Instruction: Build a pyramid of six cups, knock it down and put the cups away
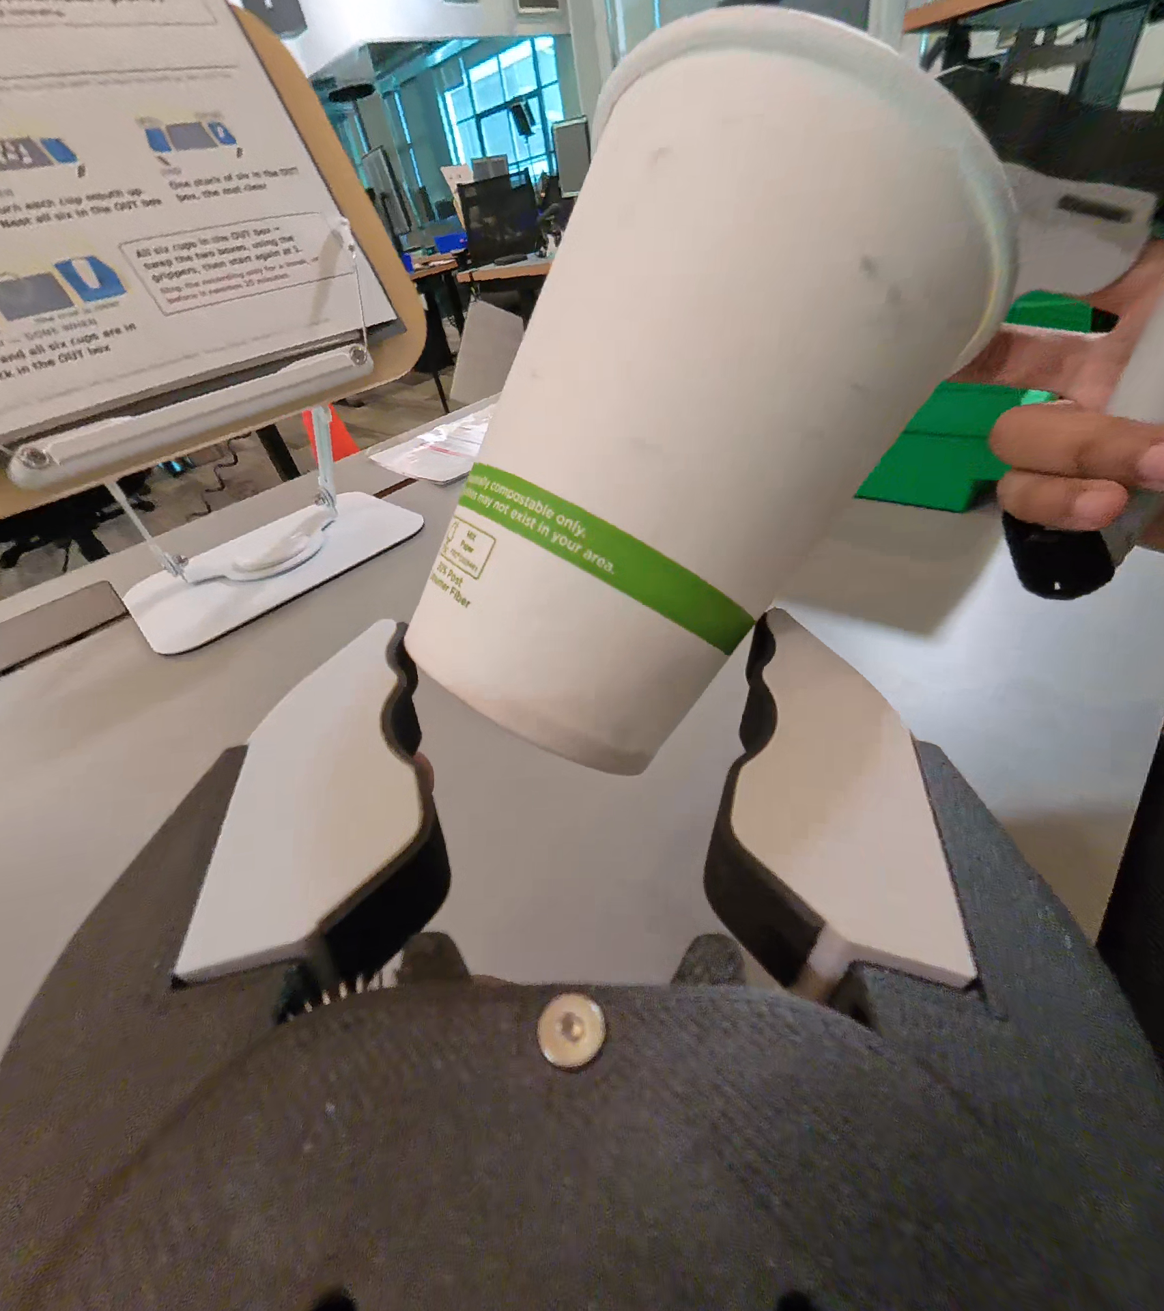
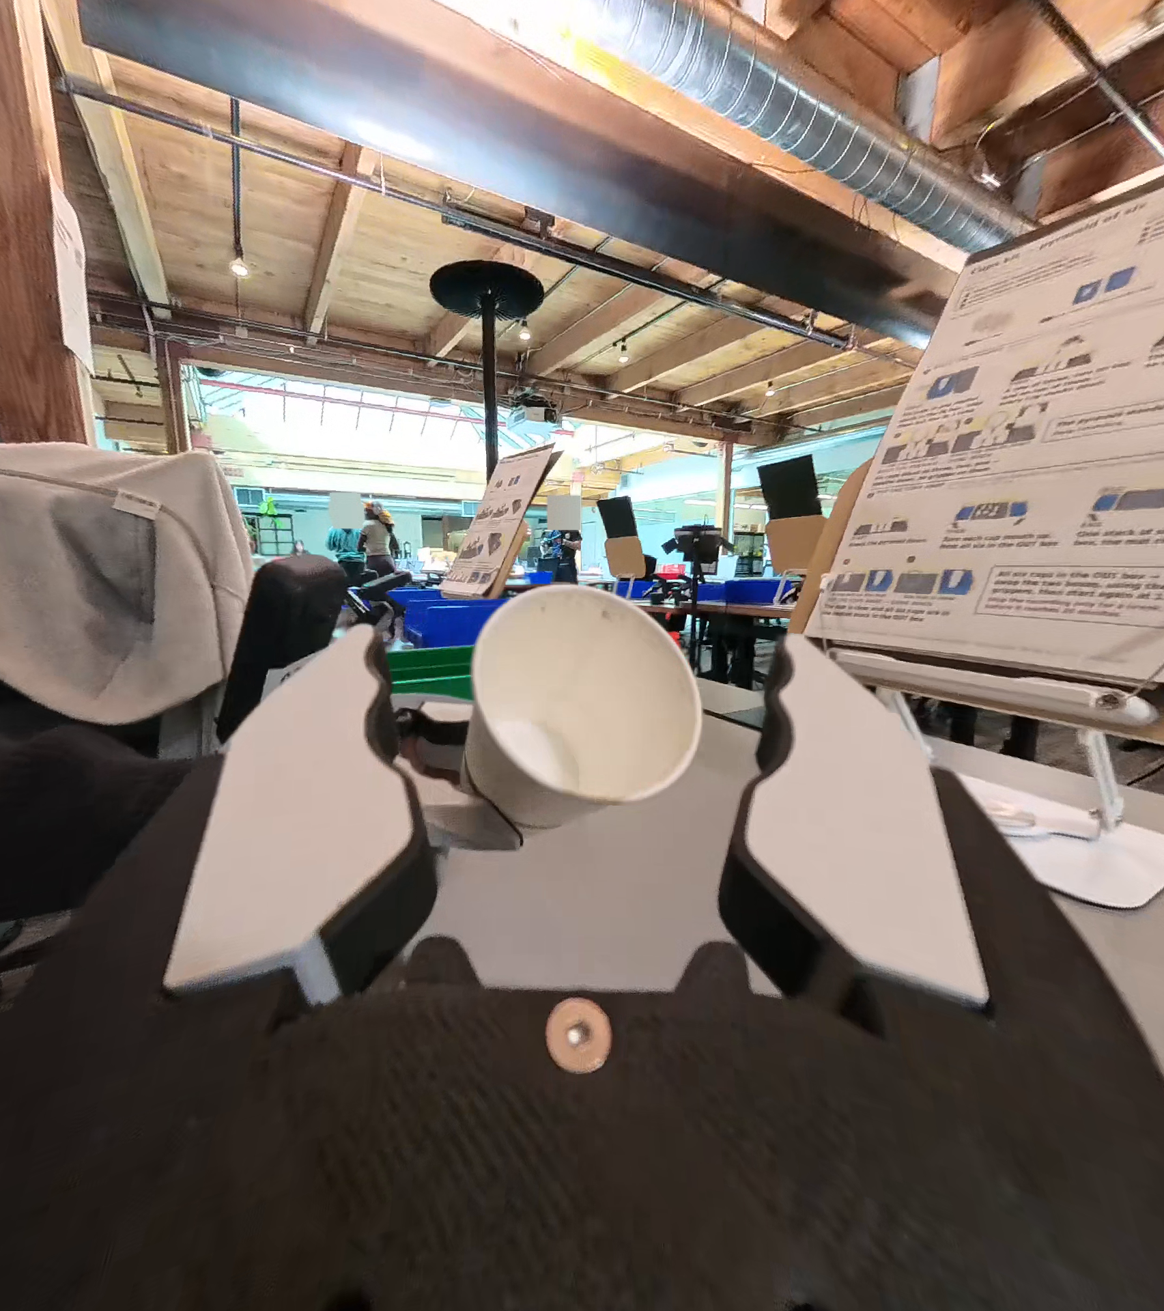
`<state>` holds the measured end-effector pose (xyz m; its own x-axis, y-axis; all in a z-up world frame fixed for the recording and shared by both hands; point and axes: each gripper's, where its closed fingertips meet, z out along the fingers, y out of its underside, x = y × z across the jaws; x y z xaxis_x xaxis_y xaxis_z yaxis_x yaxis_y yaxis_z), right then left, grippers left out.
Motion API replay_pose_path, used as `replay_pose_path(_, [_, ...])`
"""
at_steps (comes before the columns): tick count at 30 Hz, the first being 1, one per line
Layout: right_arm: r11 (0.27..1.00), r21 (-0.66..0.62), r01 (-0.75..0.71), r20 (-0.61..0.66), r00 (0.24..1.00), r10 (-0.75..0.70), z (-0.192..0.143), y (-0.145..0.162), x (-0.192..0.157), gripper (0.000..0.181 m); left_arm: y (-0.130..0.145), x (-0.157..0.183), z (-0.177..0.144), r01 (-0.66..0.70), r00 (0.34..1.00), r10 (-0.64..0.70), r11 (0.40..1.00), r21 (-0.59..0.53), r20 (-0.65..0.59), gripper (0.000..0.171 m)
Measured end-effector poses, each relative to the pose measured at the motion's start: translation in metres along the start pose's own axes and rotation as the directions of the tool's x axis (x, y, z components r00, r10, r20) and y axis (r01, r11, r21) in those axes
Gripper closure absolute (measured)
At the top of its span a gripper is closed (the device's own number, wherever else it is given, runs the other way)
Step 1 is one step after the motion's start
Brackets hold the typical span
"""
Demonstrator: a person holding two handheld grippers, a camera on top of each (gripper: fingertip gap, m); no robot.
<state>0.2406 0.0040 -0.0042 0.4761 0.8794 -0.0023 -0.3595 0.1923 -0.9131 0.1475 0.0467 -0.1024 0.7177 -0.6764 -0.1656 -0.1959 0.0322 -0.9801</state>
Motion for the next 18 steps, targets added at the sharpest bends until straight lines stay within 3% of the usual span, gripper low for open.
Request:
replay_pose_path(8, [0.986,-0.141,0.087,0.067,0.995,-0.078,0.012,0.032,-0.021,0.064,-0.003,-0.004,-0.001,0.157,0.987,-0.157,0.987,0.025,-0.017,0.084])
replay_pose_path(13, [0.969,-0.229,0.094,0.047,0.995,-0.086,0.018,0.05,-0.019,0.072,0.006,0.009,0.006,0.119,0.992,-0.121,0.992,-0.043,-0.029,0.087])
replay_pose_path(18, [0.976,-0.198,0.089,-0.002,0.996,-0.091,0.011,0.042,-0.007,0.084,0.012,0.005,0.007,0.114,0.993,-0.114,0.99,-0.081,0.0,0.092])
